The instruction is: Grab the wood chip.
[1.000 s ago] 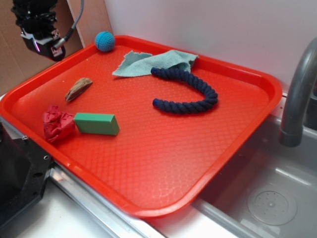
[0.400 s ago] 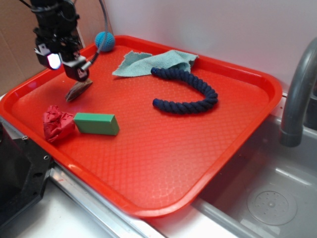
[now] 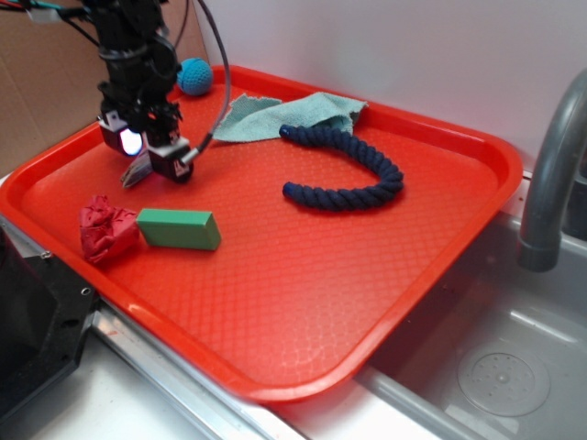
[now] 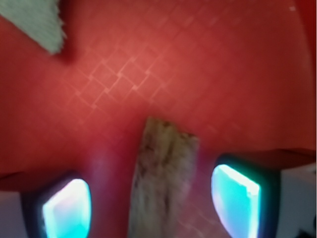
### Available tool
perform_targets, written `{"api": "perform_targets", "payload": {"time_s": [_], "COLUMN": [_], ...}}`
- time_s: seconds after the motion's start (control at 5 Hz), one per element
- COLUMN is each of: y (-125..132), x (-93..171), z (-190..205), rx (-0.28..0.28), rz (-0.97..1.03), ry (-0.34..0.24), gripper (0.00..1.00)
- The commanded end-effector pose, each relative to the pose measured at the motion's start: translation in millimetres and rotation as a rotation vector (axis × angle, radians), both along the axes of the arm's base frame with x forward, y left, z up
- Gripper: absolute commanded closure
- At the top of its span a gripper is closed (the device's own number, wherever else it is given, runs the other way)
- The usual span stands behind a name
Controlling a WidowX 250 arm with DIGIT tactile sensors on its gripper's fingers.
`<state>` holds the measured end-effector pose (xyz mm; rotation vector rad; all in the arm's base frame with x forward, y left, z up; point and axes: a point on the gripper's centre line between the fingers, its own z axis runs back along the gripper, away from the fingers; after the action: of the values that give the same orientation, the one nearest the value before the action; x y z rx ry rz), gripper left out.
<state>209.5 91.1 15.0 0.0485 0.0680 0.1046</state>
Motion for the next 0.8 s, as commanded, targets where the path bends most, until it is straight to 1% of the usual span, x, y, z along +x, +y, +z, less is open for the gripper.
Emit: {"api": "perform_targets", "payload": {"time_s": [0.0, 0.2, 0.4, 0.6], "y": [6.1, 7.3, 6.4, -0.8], "x": [-10.1, -12.3, -16.5, -26.9], "z": [-0.3, 1.3, 16.9, 65.8], "rx": [0.01, 0.008, -0.001, -0.017], "rz": [0.0, -0.004, -0.04, -0.094], "ry": [-0.026, -0.03, -0.037, -0.116], "gripper": [1.0, 1.0, 1.0, 1.0]}}
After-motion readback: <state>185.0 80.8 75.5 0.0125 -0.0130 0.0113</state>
